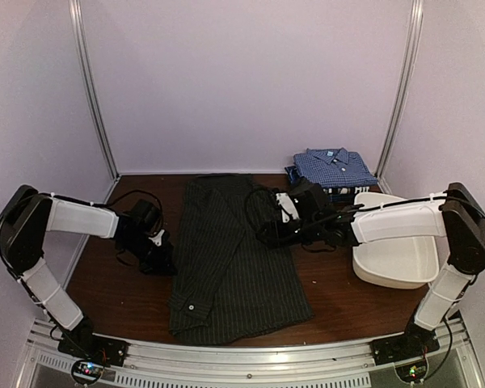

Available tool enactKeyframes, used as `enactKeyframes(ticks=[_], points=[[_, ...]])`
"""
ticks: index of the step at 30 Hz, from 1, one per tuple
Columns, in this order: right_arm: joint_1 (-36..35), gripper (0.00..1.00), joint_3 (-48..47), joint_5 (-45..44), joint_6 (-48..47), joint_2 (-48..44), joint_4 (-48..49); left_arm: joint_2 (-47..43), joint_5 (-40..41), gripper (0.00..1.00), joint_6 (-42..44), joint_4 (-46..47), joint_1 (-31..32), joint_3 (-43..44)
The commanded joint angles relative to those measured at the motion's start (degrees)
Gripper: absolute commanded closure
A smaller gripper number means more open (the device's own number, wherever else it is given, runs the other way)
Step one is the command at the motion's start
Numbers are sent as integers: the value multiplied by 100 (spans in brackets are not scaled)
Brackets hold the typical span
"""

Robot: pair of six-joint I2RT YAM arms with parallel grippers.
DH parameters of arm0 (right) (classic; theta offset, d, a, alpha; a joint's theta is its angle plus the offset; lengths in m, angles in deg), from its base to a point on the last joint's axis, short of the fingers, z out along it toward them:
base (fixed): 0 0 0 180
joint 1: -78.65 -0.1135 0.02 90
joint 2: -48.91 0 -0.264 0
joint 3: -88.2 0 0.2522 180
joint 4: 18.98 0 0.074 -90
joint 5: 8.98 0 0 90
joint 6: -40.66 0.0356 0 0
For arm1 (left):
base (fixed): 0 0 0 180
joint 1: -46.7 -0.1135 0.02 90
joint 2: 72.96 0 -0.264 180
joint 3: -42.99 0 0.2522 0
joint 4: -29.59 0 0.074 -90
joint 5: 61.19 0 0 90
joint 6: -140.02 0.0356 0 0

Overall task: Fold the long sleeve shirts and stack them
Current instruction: Move the 1/3-folded shirt to the center of the board.

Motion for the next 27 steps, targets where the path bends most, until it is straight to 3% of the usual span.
enactKeyframes(ticks=[1, 7, 13, 21, 27], points=[[52, 45, 150, -223, 32, -165, 37, -199, 979, 100, 217, -909, -370, -69], [209, 45, 263, -358, 119, -207, 63, -385, 1714, 100, 501, -1617, -930, 136], [648, 41, 214, -665, 106, -210, -31, -227, 2246, 100, 646, -1956, -1050, 551], [1330, 32, 17, -1267, -20, -138, -564, -238, 1880, 99, 683, -1888, -1079, 862], [1258, 32, -229, -1286, -343, 76, -805, -574, 1916, 58, 769, -1888, -1079, 1086]])
